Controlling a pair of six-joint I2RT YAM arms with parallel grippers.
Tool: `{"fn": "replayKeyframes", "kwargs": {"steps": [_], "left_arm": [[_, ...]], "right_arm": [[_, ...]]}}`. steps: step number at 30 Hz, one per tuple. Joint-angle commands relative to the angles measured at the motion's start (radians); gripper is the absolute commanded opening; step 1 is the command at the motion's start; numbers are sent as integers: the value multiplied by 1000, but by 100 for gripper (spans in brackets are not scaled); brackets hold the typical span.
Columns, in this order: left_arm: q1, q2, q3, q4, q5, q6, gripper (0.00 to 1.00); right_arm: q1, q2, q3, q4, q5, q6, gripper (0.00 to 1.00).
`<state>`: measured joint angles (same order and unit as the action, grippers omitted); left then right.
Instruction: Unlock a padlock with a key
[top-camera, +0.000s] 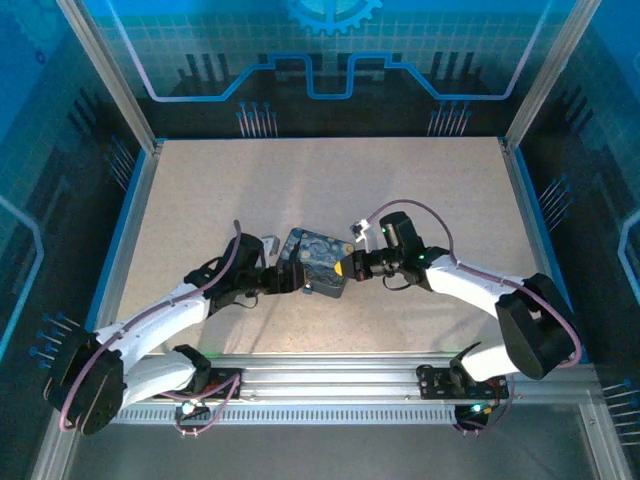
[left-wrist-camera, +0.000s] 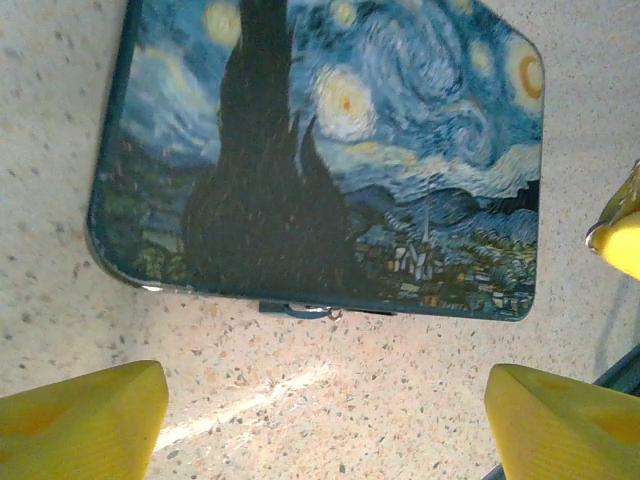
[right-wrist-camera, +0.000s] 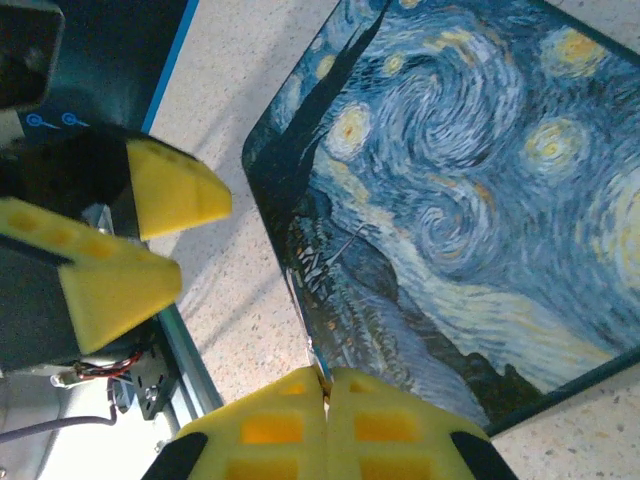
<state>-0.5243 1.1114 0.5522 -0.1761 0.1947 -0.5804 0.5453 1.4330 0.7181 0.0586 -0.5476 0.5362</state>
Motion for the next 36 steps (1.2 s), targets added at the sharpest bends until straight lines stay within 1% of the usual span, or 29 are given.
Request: {"fn": "replayKeyframes", "kwargs": {"steps": [1,6,15,23,26,31,36], "left_arm": [[-9,38,-39,154,61,-78,84],[-9,130,-26,249,84,-73,84],[-4,226,57,254,52,-9,85],[44,323,99,296,67,18,85],[51,348,119,290,61,53,85],[48,322,88,289,34,109,85],[39,251,-8,348,26,122,85]], "right_arm": [[10,39,20,43,21,18,0],[-8,92,47,45,37,22,0],[-36,153,95,-1,50,-20,0],[-46,185,115,-28,67,-40,0],[-53,204,126,-30,66,-45,0],[-59,218,133,-20,66,-47,0],[-62,223,131,-19,63,-56,0]]}}
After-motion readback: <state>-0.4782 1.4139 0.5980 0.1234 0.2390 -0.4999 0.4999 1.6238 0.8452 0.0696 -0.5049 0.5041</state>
